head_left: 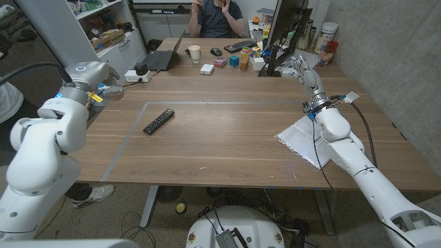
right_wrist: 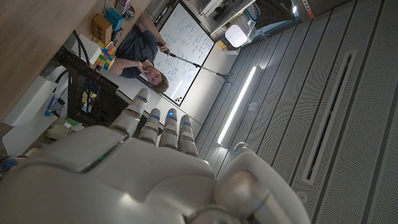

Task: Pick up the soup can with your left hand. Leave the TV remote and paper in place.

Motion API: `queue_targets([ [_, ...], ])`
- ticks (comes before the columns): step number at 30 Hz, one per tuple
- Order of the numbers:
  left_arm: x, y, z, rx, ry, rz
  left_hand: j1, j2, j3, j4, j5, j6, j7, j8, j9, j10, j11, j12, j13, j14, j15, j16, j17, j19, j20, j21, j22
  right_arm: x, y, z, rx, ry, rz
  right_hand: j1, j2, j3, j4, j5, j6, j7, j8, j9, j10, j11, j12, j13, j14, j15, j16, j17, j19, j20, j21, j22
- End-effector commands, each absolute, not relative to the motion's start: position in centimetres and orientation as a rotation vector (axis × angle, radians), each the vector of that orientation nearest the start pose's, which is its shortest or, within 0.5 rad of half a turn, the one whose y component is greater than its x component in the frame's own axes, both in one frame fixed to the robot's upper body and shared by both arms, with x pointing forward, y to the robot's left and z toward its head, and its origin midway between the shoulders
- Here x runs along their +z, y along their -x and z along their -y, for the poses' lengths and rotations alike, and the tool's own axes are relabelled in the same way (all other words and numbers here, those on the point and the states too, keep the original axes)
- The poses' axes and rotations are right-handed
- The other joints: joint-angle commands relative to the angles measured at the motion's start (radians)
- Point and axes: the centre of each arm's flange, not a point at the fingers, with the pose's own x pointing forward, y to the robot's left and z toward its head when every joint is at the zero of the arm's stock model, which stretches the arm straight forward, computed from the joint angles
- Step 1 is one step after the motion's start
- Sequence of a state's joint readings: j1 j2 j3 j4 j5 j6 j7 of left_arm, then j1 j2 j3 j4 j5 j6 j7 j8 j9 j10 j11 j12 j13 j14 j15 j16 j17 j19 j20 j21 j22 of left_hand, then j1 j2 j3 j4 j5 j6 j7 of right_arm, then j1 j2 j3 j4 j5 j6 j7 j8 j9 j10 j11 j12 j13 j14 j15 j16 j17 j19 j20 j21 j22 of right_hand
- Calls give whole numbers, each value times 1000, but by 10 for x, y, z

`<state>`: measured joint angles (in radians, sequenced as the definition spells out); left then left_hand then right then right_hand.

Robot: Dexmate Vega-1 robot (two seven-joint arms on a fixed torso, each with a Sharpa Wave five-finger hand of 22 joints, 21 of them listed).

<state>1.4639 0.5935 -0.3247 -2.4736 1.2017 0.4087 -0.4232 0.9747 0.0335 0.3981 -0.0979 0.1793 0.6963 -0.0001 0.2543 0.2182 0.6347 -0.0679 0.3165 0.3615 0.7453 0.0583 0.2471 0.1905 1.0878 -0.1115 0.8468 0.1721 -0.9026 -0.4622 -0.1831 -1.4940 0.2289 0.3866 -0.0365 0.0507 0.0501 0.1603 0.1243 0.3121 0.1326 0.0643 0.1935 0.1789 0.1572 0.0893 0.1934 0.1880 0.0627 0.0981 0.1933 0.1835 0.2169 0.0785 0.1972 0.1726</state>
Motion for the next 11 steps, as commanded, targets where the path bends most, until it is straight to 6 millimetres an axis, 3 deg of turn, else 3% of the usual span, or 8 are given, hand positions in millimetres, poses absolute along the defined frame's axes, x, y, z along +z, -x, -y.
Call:
queue_targets([
  [1, 88, -364, -385, 772, -1590, 350, 62, 101, 113, 48, 8, 9, 1, -5, 2, 12, -4, -4, 3, 159, -275, 1, 1, -2, -47, 2, 2, 46, -587, 287, 78, 254, 916, 0, -5, -7, 1, 9, 6, 0, 3, 3, 8, 1, 3, 3, 7, 3, 1, 3, 5, -5, 0, 3],
  [9, 88, -363, -390, 772, -1580, 357, 58, 101, 129, 42, 7, 10, 11, -8, 2, 24, 4, -5, 6, 176, -278, 2, 3, 6, -52, 6, 3, 46, -585, 283, 70, 255, 920, 0, -5, -9, 1, 9, 6, 0, 2, 3, 8, 3, 3, 3, 6, 3, 0, 3, 4, -6, 0, 3],
  [11, 88, -363, -391, 775, -1578, 359, 69, 109, 147, 29, 7, 12, 18, -9, 2, 37, 6, -3, 8, 182, -278, 1, 4, 1, -53, 6, 5, 46, -585, 283, 68, 256, 920, 0, -5, -9, 2, 9, 6, 1, 2, 3, 8, 2, 3, 3, 6, 3, 1, 3, 4, -5, 0, 3],
])
